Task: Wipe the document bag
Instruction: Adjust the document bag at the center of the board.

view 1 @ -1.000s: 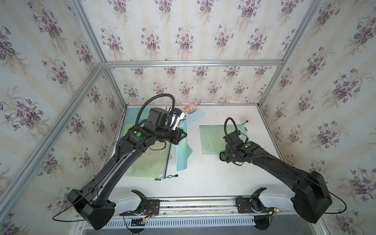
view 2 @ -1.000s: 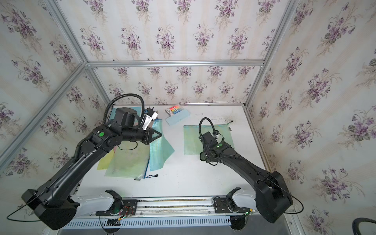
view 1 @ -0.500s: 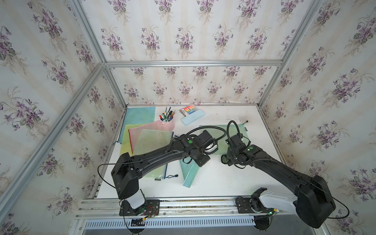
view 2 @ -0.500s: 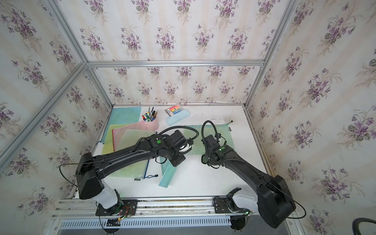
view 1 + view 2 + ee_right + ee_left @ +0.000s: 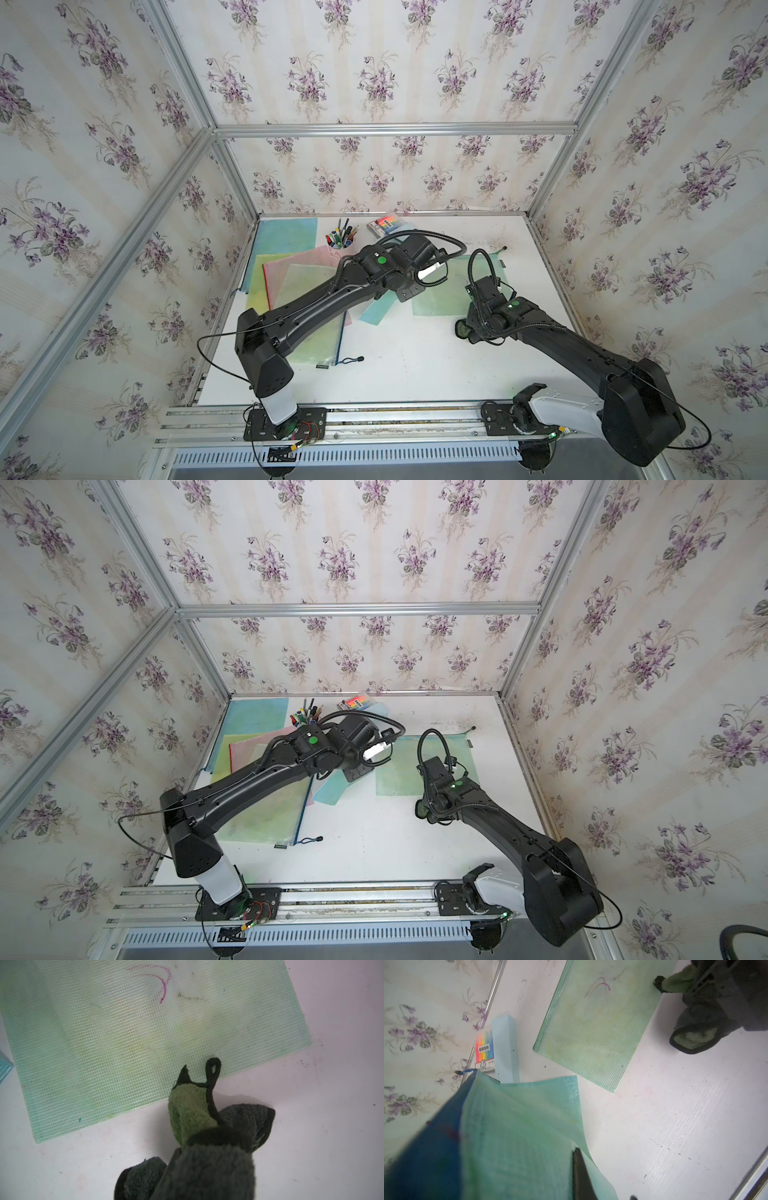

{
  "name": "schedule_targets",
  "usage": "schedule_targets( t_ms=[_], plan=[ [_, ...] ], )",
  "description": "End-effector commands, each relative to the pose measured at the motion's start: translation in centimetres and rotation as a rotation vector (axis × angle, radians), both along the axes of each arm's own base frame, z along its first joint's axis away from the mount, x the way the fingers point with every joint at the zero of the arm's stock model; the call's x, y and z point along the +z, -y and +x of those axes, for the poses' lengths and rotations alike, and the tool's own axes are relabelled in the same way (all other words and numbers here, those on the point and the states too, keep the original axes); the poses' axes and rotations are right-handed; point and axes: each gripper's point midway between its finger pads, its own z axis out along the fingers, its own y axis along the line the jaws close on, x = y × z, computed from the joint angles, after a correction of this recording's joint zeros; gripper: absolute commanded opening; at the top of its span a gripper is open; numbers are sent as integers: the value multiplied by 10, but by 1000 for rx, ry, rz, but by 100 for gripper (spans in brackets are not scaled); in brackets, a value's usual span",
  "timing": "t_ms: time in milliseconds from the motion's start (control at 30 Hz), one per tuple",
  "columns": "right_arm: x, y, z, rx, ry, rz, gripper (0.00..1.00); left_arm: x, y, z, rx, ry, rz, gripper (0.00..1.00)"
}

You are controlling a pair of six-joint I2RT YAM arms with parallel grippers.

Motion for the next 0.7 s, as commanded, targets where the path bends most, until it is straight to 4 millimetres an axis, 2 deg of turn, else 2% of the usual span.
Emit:
schedule_targets(
  t_ms=[0, 67, 167, 300, 400, 433, 467, 533, 567, 667],
  plan=[
    [9, 8, 6, -52, 42, 4, 21, -28, 25, -27, -189, -19, 146, 1],
    [16, 17, 6, -80, 62, 7, 22, -57, 41, -45, -236, -48, 219, 1],
    [28, 32, 4, -119, 91, 0, 23, -87, 53, -69, -245, -104, 267, 0],
    [41, 53, 0, -173, 113, -10, 23, -111, 58, -93, -216, -164, 251, 6],
    [51, 66, 2, -196, 129, -28, 23, -124, 66, -113, -220, -214, 230, 18],
    [55, 68, 4, -199, 134, -37, 23, -128, 70, -121, -229, -220, 232, 22],
    [60, 70, 6, -197, 140, -48, 24, -132, 72, -126, -224, -235, 236, 32],
    [67, 72, 11, -190, 150, -60, 24, -136, 74, -132, -197, -269, 230, 66],
    [70, 72, 15, -185, 151, -59, 24, -137, 73, -133, -173, -280, 226, 72],
    [74, 66, 25, -157, 156, -33, 24, -127, 71, -133, -130, -308, 167, 82]
  ],
)
